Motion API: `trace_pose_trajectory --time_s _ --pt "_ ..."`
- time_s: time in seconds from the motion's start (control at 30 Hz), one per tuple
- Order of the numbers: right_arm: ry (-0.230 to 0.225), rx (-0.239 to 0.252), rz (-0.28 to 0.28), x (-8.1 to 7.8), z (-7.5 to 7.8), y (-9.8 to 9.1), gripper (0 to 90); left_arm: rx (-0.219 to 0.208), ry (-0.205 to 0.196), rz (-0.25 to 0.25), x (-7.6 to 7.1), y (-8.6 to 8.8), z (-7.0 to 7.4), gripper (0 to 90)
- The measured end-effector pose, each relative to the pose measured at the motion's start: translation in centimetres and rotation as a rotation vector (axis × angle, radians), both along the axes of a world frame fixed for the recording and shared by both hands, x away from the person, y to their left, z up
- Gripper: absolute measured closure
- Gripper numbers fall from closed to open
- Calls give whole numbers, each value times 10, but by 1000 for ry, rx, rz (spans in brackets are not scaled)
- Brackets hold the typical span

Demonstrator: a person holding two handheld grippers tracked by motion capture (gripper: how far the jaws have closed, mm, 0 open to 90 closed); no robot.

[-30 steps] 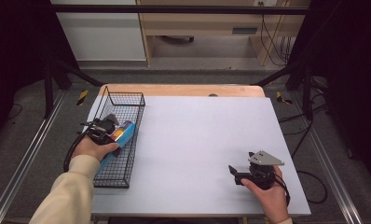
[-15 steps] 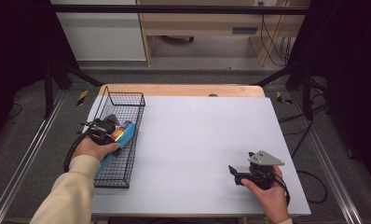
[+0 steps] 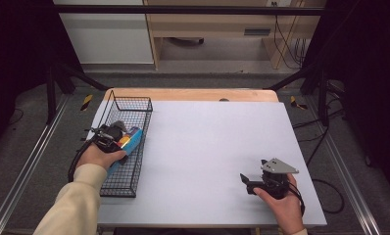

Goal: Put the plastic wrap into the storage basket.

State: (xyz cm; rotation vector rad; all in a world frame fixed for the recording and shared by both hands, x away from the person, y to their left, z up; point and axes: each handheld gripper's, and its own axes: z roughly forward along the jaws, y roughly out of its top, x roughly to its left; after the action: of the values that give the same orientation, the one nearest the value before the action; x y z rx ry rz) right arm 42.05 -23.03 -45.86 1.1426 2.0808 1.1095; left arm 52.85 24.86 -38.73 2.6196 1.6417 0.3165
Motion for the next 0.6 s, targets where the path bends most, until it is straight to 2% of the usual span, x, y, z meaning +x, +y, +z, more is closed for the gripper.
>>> trace_pose_trajectory --time_s 0.17,0.2,0.27,0.37,0.6 --pt "7 0 5 0 0 0 93 -3 -25 -7 -2 -2 3 280" --pt "3 -2 6 0 0 0 93 -11 -45 -8 -4 -3 4 272" --pt "4 0 6 0 0 1 92 -1 -58 -16 -6 -4 4 248" --pt "2 -3 4 0 0 0 92 13 -102 -26 -9 -6 7 207" --pt "2 0 1 0 0 0 92 -24 -183 -15 -17 -4 15 178"
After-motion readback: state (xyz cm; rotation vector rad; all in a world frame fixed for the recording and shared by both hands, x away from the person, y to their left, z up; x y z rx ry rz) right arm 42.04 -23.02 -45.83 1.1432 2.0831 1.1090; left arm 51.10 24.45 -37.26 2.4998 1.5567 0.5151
